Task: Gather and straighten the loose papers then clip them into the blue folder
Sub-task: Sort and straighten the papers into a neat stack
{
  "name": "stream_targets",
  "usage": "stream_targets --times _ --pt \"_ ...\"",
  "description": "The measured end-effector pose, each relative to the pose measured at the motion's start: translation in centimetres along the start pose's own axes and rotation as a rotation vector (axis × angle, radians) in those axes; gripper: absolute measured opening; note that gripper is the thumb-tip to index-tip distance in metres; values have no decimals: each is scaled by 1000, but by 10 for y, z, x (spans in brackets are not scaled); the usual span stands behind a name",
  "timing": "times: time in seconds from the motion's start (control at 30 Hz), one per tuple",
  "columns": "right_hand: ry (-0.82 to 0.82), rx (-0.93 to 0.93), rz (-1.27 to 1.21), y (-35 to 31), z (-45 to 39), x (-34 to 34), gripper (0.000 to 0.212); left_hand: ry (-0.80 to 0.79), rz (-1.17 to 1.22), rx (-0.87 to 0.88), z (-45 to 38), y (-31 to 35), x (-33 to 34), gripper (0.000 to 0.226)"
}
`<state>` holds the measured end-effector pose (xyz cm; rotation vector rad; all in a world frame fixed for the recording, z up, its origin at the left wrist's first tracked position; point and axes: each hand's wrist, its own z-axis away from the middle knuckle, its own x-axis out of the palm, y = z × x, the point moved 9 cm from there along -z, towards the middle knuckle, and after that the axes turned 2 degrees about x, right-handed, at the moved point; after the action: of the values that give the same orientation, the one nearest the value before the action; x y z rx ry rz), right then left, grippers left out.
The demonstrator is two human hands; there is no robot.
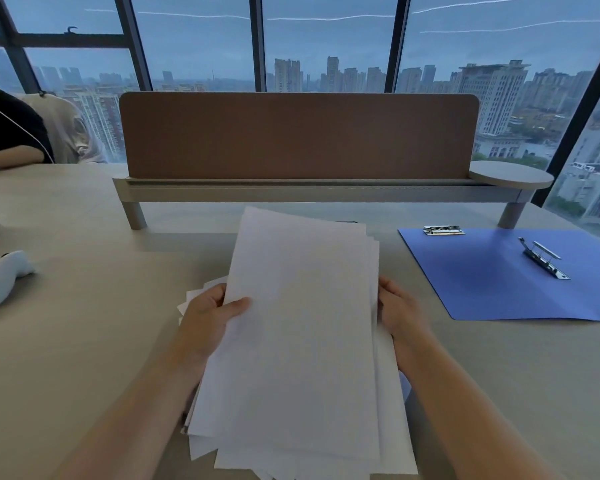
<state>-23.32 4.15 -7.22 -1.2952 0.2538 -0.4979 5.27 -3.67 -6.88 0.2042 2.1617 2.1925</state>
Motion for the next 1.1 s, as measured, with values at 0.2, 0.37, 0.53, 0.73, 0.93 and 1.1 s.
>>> stream_targets --times 0.2,0.37,0.53,0.73,0.93,1.1 --pt "-4 10 -59 0 5 2 29 -73 36 -27 3 -8 9 23" --pt "-72 21 -130 -3 13 11 21 -65 20 23 2 -7 12 43" --pt "-162 106 -247 0 15 26 30 -44 66 61 -5 -3 1 58" --pt "21 -235 647 -12 6 14 52 -24 537 -179 -26 -34 -26 74" --pt "-394 -293 1381 25 21 46 128 -88 1000 -136 -40 -51 -28 77" --pt "-534 -294 1476 33 21 43 147 107 853 -197 -20 -39 -21 18"
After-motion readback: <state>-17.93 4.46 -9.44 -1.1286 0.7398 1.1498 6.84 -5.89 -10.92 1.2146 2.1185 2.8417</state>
